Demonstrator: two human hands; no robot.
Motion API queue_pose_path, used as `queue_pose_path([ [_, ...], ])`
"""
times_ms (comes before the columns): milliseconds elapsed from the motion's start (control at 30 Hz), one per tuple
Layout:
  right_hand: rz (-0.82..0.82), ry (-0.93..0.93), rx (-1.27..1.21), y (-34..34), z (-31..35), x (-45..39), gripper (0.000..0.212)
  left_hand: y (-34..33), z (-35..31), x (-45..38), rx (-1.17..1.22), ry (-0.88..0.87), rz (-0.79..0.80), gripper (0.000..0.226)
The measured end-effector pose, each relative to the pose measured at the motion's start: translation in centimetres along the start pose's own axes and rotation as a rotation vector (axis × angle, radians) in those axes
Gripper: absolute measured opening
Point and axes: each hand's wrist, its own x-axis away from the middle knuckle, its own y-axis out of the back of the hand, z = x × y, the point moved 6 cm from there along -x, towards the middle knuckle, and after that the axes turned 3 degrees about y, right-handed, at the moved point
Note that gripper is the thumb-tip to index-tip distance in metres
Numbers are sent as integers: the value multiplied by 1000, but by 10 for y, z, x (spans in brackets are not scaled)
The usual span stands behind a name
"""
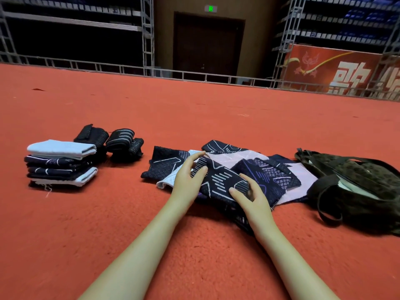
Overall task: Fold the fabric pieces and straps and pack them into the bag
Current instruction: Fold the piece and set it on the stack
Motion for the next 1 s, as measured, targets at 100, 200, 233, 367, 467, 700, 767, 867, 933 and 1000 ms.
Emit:
queue_pose_path([
  [100, -13, 47, 51, -1, -1, 3, 44, 2, 8, 3, -82, -15, -20, 36],
  [200, -23, 69, 120, -2, -3, 7, 39, 2, 30, 7, -147, 64, -19, 33],
  [233, -20, 69, 142, -2, -2, 8, 38, 3, 34, 7, -165, 90, -14, 33],
  [367, -24, 46, 149, -8, 1, 8, 35, 20, 25, 10, -262, 100, 64, 40],
  [467, -15, 19, 99, -33, 11, 2, 33, 49, 2, 10, -294, 75, 116, 50],
  [700, 54, -47, 8, -167, 50, -43, 27, 185, -29, -31, -516, 90, -153, 52],
  [767, 116, -97, -86, -218, 58, -56, 23, 230, -35, -47, -541, 63, -221, 49],
  [867, 232, -186, -207, -295, 65, -70, 20, 295, -45, -69, -637, 37, -335, 46],
  [933, 263, -154, -201, -336, 69, -82, 23, 333, -42, -81, -679, 54, -384, 46],
  [1000, 259, -134, -139, -366, 69, -90, 35, 360, -34, -88, -712, 89, -408, 44],
])
